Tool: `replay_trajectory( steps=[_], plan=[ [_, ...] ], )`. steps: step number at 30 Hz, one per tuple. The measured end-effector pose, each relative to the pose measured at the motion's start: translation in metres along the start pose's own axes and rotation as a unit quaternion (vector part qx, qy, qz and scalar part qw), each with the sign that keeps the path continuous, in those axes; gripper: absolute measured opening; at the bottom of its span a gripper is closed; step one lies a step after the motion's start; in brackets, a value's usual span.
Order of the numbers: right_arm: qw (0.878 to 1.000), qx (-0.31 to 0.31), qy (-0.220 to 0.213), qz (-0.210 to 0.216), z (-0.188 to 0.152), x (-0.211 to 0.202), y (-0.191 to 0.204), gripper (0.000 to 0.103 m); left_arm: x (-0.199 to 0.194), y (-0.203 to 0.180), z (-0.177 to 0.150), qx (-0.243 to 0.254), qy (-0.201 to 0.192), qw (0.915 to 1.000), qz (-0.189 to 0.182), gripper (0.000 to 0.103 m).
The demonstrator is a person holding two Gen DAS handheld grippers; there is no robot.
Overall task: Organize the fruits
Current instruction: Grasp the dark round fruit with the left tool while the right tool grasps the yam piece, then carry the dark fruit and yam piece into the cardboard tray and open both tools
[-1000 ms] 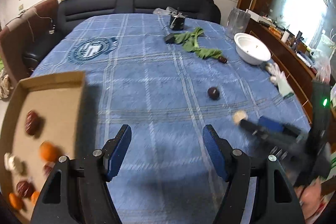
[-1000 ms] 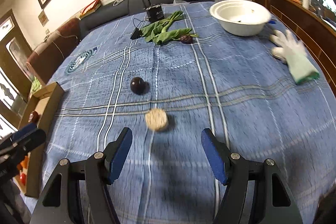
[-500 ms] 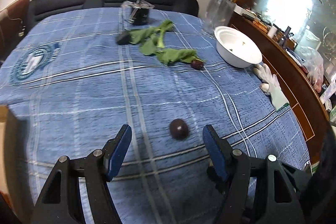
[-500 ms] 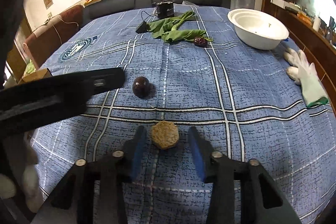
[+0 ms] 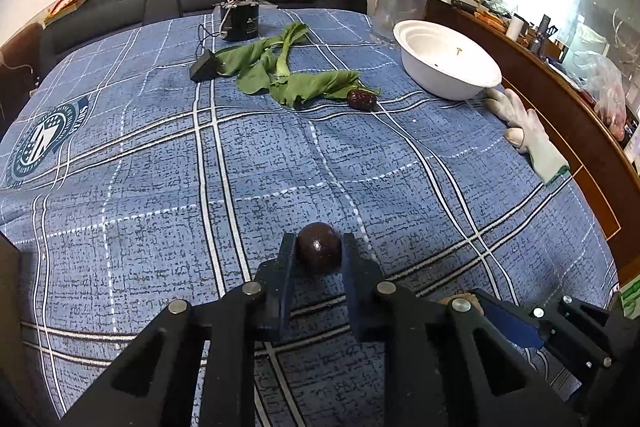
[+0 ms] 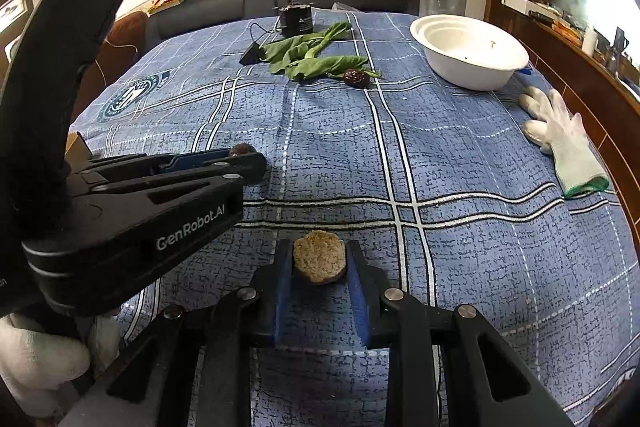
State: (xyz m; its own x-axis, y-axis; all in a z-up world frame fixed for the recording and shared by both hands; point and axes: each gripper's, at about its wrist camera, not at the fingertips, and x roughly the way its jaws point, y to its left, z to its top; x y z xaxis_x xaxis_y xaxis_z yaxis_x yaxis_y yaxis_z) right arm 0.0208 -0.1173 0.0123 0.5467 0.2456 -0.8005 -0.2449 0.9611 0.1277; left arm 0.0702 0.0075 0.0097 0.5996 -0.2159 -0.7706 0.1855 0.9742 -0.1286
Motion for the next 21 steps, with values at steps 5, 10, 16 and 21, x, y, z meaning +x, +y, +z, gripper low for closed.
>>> replay_trajectory(
  steps=[5, 10, 16, 21],
  plan=[
    [1.0, 0.007, -0.001, 0.006, 0.0, 0.0, -0.003, 0.028, -0.023, 0.006, 0.004, -0.013, -0.014, 0.9998, 0.005, 0.02],
    [1.0, 0.017, -0.013, 0.018, -0.001, -0.006, -0.004, 0.028, -0.069, 0.015, -0.003, -0.023, -0.051, 0.9983, 0.017, 0.02],
    [0.999, 0.023, -0.04, 0.025, -0.002, -0.015, -0.004, 0.028, -0.137, 0.033, -0.037, -0.043, -0.101, 0.9937, 0.023, 0.02],
    [0.998, 0.017, -0.053, 0.022, -0.004, -0.018, 0.001, 0.028, -0.18, 0.048, -0.068, -0.06, -0.123, 0.99, 0.033, 0.021]
  ],
)
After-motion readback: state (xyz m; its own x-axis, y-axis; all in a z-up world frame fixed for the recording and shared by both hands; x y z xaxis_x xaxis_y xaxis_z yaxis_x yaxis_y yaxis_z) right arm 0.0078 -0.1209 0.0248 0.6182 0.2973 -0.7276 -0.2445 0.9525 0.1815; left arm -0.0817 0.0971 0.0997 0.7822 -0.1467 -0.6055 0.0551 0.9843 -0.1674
